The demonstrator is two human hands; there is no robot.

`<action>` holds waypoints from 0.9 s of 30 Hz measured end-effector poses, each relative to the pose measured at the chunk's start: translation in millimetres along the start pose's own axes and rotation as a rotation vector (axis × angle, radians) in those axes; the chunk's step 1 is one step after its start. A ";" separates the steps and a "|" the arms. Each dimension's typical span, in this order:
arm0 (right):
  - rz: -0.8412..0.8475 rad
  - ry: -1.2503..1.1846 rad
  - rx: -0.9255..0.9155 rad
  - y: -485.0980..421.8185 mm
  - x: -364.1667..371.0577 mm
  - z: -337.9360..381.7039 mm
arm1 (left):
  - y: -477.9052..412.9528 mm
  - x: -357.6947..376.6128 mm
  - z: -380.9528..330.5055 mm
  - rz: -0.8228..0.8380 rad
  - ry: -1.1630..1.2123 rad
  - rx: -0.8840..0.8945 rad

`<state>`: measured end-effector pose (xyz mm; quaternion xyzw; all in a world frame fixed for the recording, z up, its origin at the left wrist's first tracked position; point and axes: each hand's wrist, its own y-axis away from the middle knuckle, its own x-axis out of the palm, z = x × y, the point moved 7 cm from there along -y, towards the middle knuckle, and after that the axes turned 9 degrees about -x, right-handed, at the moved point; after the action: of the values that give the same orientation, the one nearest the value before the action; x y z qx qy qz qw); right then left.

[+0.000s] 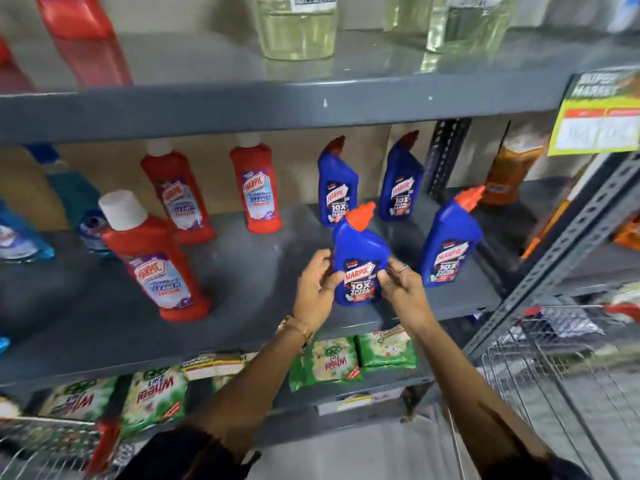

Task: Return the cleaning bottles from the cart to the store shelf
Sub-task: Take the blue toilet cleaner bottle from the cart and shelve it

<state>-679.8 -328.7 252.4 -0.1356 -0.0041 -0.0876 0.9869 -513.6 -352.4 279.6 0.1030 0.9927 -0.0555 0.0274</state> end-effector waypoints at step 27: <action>-0.235 0.259 -0.213 114.3 120.6 31.2 | 114.4 -119.4 10.1 -0.271 -0.049 -0.034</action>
<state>-540.7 -232.7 255.8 -0.2253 0.1162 -0.2187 0.9423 -372.7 -266.4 265.5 -0.0340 0.9974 -0.0445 0.0458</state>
